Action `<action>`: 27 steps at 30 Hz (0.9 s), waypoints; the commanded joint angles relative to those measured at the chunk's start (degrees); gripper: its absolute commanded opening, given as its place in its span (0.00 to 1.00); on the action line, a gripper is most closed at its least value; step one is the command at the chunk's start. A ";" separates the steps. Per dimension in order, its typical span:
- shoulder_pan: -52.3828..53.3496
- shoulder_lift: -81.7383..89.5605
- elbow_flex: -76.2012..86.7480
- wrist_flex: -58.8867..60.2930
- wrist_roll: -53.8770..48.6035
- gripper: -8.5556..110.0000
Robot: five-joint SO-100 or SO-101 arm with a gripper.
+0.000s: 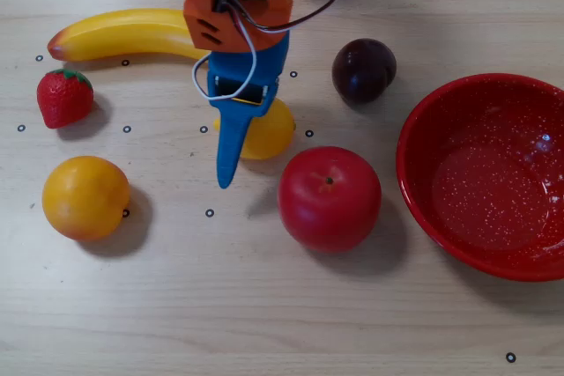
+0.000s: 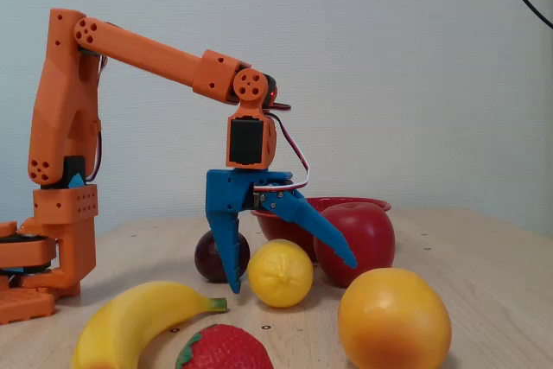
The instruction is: Put the lemon in the red bowl.
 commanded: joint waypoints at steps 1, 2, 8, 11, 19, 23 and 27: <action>-1.14 1.85 -4.48 2.81 0.00 0.51; -1.05 1.85 -4.48 2.72 0.00 0.50; -0.88 1.58 -4.48 2.72 0.53 0.51; -0.44 1.49 -4.31 2.72 0.97 0.51; 0.79 -0.09 -5.19 1.85 1.76 0.50; 1.23 -1.23 -6.06 1.93 1.85 0.49; 1.76 -1.93 -6.68 2.29 2.20 0.49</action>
